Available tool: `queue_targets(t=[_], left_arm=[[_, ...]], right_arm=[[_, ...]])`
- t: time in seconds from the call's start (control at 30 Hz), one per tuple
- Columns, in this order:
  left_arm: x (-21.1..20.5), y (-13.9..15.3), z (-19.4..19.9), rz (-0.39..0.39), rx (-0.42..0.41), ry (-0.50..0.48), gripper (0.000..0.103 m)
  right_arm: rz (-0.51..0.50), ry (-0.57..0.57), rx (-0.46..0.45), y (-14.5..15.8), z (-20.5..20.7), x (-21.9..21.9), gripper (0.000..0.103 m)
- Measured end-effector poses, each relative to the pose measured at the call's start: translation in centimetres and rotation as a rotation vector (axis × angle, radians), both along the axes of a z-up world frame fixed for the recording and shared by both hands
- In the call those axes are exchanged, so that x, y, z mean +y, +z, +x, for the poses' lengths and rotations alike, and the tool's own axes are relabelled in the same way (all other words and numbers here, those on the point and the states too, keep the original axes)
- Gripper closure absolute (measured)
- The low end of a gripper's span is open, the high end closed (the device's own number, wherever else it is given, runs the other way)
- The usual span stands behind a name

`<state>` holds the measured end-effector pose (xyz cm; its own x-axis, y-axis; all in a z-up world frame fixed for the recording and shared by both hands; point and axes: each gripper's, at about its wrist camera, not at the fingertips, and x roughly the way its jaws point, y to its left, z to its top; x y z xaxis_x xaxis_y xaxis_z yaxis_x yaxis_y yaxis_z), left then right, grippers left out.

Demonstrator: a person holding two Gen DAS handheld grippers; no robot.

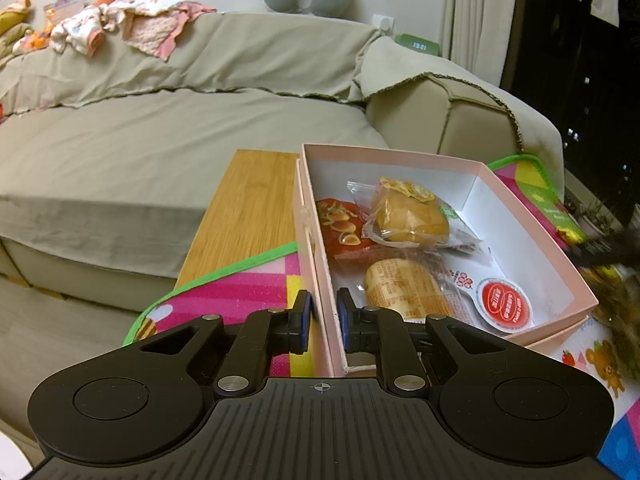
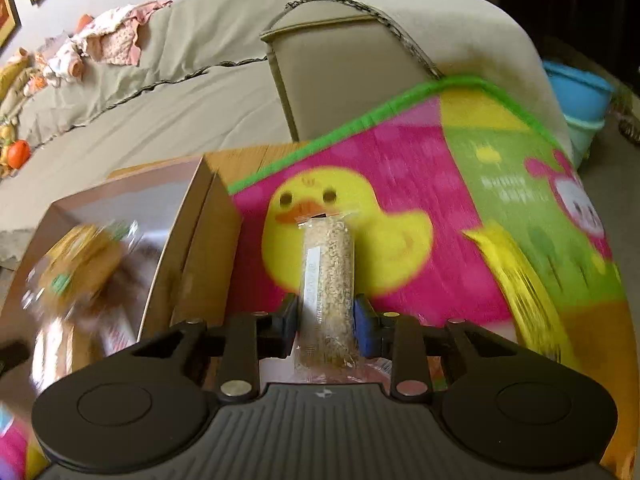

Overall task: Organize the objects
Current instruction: 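Grasp the clear-wrapped grain stick bar on the mat with the right gripper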

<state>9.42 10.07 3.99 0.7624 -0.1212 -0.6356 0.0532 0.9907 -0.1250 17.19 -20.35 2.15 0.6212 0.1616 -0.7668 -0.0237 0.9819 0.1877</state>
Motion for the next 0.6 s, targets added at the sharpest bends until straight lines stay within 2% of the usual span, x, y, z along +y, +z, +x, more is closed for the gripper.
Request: queue_targets(t=[0.2, 0.47, 0.57, 0.6], left_arm=[[0.0, 0.0, 0.1, 0.002, 0.0, 0.0, 0.087], [0.0, 0.0, 0.1, 0.001, 0.0, 0.0, 0.087], [0.0, 0.0, 0.1, 0.001, 0.001, -0.001, 0.087], [0.0, 0.0, 0.0, 0.001, 0.0, -0.001, 0.087]], right_arm=[[0.03, 0.03, -0.007, 1.2, -7.1, -1.2, 0.075], [-0.027, 0.088, -0.009, 1.3, -16.5, -0.4, 0.074], [-0.064, 0.123, -0.017, 1.3, -19.1, 0.2, 0.064], [-0.073, 0.124, -0.026, 1.5, -19.5, 0.2, 0.052]])
